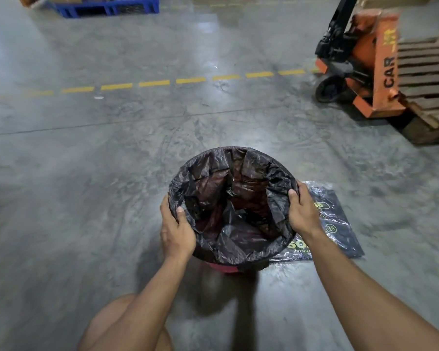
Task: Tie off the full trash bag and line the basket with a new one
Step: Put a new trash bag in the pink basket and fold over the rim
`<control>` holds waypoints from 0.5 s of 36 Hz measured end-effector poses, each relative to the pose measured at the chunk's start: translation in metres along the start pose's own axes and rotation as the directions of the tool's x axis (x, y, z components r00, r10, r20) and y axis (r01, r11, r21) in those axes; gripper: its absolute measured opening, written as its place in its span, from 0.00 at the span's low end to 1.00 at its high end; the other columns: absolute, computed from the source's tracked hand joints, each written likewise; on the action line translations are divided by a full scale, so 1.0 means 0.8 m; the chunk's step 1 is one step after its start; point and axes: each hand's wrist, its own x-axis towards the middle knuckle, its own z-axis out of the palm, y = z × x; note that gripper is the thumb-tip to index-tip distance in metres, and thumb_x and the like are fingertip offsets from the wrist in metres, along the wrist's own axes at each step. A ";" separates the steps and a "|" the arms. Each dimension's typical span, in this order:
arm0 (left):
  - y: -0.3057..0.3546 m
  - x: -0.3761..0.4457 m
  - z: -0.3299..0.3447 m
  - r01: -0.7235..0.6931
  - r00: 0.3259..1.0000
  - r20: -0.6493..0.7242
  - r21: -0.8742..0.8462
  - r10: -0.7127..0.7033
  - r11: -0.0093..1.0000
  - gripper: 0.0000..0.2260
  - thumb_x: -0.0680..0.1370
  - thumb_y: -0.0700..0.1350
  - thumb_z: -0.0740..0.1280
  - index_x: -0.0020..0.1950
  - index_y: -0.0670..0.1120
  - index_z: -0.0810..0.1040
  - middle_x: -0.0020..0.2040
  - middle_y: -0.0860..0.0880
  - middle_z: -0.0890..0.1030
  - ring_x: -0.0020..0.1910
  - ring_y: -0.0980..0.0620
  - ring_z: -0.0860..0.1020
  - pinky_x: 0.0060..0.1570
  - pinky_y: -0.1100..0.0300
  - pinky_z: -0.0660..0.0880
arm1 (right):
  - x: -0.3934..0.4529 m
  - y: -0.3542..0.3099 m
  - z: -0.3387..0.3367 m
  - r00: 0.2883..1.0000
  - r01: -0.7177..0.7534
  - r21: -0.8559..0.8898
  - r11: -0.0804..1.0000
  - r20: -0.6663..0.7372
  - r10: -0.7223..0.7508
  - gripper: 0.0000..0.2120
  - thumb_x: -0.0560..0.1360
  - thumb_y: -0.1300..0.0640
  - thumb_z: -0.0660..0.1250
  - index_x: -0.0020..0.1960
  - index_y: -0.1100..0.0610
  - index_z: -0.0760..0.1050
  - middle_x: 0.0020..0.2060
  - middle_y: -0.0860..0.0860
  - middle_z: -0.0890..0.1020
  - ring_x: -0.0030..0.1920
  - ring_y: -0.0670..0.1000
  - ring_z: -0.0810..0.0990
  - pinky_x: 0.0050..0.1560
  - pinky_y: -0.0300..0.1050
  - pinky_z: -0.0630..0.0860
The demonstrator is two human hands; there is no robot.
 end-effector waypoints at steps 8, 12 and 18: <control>0.008 -0.004 -0.005 -0.003 1.000 0.029 0.007 0.002 1.000 0.22 0.85 0.51 0.53 0.79 0.57 0.57 0.77 0.47 0.69 0.74 0.41 0.69 0.70 0.48 0.65 | -0.003 -0.013 -0.003 0.999 -0.033 -0.030 0.999 0.021 0.033 0.22 0.86 0.52 0.53 0.80 0.52 0.63 0.76 0.53 0.71 0.76 0.58 0.68 0.75 0.52 0.62; 0.008 -0.005 -0.004 0.033 0.999 0.033 0.025 -0.034 0.999 0.22 0.85 0.50 0.50 0.80 0.59 0.55 0.76 0.47 0.70 0.69 0.42 0.72 0.66 0.48 0.67 | -0.009 -0.012 -0.004 0.999 -0.027 -0.019 0.999 0.027 0.028 0.24 0.87 0.49 0.51 0.81 0.52 0.61 0.79 0.53 0.67 0.78 0.57 0.65 0.76 0.52 0.60; 0.016 -0.007 -0.006 0.029 0.999 0.018 0.043 -0.030 0.999 0.22 0.85 0.44 0.48 0.79 0.57 0.59 0.45 0.53 0.80 0.37 0.59 0.71 0.47 0.56 0.66 | -0.008 -0.013 -0.008 0.997 -0.054 0.013 0.998 0.049 0.054 0.23 0.87 0.54 0.49 0.81 0.51 0.60 0.80 0.53 0.66 0.78 0.56 0.64 0.78 0.53 0.58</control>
